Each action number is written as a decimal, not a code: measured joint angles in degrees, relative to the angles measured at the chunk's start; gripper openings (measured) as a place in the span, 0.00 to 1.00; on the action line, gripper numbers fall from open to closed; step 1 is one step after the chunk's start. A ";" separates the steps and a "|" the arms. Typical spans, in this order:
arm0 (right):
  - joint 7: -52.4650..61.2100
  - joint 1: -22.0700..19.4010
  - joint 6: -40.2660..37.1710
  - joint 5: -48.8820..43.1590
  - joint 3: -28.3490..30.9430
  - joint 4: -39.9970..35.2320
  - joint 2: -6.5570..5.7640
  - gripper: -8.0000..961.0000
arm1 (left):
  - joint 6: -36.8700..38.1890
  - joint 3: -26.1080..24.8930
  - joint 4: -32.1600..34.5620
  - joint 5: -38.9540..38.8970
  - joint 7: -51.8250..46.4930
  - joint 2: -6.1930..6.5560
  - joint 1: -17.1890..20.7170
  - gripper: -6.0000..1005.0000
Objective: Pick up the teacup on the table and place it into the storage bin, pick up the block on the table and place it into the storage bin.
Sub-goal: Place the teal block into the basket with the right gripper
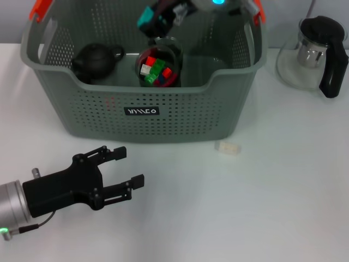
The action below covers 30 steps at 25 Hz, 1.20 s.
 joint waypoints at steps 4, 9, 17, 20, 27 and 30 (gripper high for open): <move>-0.17 0.90 2.53 -0.19 -2.43 3.17 -0.01 0.44 | -0.08 0.00 0.00 0.00 0.00 -0.14 0.04 0.81; -0.12 1.08 3.75 -0.22 -5.52 4.12 0.15 0.44 | -0.19 0.01 -0.08 0.00 0.00 -0.15 0.03 0.81; -0.03 1.26 4.09 0.01 -6.77 4.76 0.25 0.44 | -0.81 0.02 -0.33 0.00 0.00 -0.16 0.08 0.81; 0.01 1.52 3.89 0.15 -6.82 4.78 0.30 0.44 | -0.83 0.01 -0.35 0.00 0.01 -0.16 0.10 0.81; 0.77 2.39 3.39 0.61 -6.90 5.19 0.34 0.49 | -0.83 0.00 -0.35 0.00 0.01 -0.16 0.13 0.81; 1.90 2.94 3.08 0.60 -6.95 5.60 0.30 0.52 | -0.83 0.00 -0.35 0.00 0.00 -0.16 0.15 0.81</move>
